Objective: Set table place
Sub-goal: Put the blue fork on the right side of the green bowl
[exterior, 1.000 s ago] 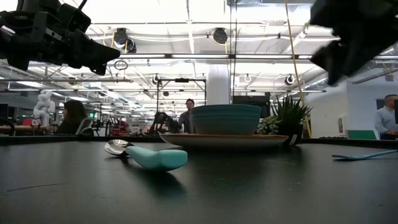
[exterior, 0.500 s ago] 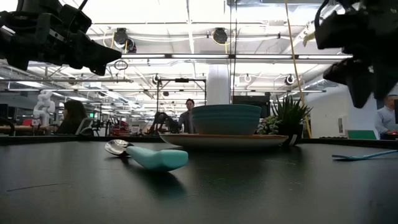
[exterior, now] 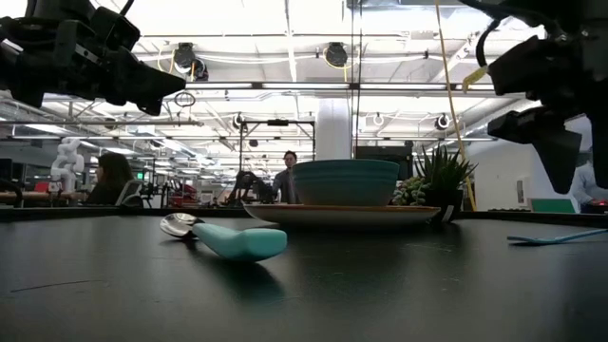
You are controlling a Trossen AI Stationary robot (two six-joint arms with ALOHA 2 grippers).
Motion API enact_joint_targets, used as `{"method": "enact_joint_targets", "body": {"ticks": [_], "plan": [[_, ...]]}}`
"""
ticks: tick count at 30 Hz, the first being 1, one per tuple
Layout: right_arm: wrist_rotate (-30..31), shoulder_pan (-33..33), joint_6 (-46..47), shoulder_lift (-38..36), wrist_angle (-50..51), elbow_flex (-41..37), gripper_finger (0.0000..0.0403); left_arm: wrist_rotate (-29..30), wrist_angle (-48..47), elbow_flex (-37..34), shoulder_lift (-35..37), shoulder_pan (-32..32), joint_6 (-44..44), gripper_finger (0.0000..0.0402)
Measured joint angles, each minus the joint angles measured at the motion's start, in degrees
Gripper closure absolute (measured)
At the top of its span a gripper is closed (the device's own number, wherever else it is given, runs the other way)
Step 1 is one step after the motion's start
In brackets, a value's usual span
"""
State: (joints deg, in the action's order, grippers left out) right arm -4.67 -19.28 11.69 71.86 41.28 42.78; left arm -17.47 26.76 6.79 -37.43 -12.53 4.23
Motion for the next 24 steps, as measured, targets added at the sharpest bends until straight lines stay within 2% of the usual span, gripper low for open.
{"method": "enact_joint_targets", "body": {"ticks": [24], "plan": [[0.0, -2.2, -3.9, 10.7, -2.7, 0.0, 0.0243, 0.0, 0.0, 0.0, 0.0, 0.0, 0.0, 0.0387]]}}
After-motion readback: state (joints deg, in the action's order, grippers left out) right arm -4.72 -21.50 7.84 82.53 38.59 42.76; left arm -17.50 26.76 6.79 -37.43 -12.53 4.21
